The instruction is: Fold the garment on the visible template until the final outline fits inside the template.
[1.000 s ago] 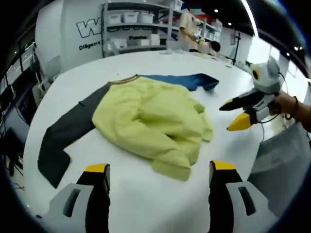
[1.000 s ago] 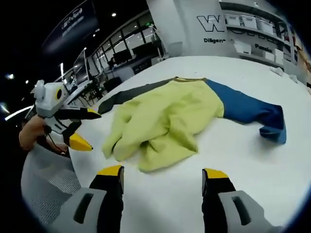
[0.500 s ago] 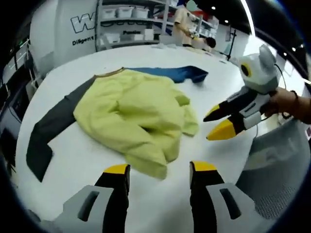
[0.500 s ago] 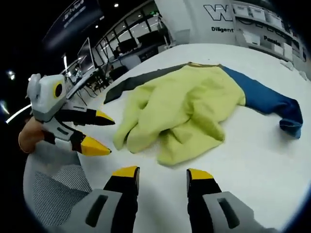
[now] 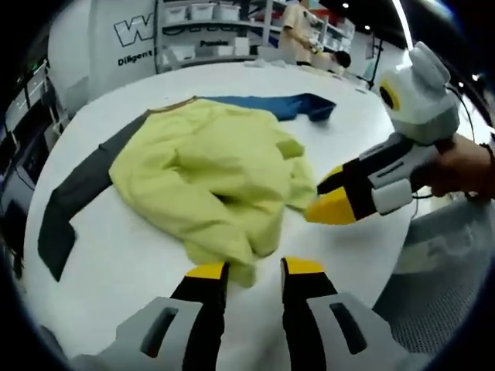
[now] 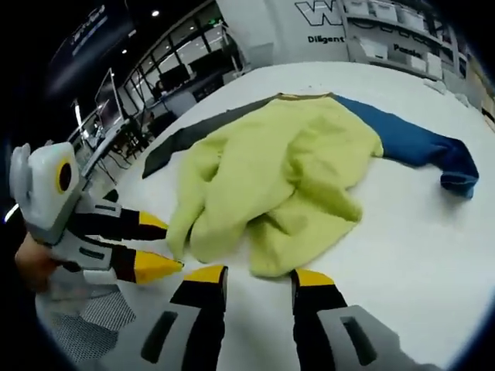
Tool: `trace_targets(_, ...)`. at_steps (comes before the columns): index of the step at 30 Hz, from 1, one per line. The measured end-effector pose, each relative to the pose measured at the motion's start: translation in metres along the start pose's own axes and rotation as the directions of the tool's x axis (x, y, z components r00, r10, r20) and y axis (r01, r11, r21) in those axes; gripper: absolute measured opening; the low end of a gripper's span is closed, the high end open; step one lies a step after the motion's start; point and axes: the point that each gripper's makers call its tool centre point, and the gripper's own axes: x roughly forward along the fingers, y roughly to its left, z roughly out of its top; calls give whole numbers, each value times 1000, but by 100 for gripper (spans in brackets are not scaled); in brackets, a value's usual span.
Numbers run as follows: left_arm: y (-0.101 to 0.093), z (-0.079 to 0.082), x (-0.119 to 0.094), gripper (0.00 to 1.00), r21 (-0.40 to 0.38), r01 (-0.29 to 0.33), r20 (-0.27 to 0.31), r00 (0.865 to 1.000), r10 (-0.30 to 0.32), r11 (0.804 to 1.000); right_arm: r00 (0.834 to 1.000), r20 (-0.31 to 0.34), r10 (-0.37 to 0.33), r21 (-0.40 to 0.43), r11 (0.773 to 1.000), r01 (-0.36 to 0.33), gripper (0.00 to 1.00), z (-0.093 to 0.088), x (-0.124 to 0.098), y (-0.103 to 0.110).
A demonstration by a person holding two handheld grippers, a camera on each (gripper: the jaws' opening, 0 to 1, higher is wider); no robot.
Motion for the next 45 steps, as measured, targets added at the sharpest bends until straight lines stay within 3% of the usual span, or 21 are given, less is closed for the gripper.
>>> trace_targets(1,2,0,0,20,3,-25,2,1000,25,1000,1000,6,-1,19,1000,1,24,0,1,-1)
trace_targets(4,1,-1,1,19,-6,-22,5,1000,22,1000,999,18,-31,60,998,30,21,0,2,-4)
trace_targets(8,5,-1,3,11,-18,-30,14,999,30,999,997,32,-73,146,987,68,7,-3,2,-12)
trace_targets(11,7,-2,3,7,-50,-22,18,1000,23,998,997,21,-77,142,987,74,1,-6,1,-14)
trace_targets(20,10,-2,-3,3,-76,-2,13,1000,3,997,998,-4,-68,60,996,68,0,-12,-6,-17)
trace_targets(28,16,1,-24,2,-76,27,15,1000,-26,997,997,-23,-71,-24,997,71,0,-17,-35,-32)
trace_targets(30,22,2,-32,2,-85,31,12,999,-30,996,997,-29,-70,-70,995,68,0,-18,-42,-34)
trace_targets(40,56,1,-74,2,-97,20,-9,1000,-21,995,999,-20,-31,-73,997,29,0,-23,-78,-39)
trace_targets(41,62,0,-78,2,-117,10,-7,1000,-11,993,999,-33,-19,-101,995,16,0,-24,-81,-39)
trace_targets(45,79,-5,-87,2,-121,-28,-12,1000,27,992,999,-54,5,-88,996,-10,0,-23,-91,-40)
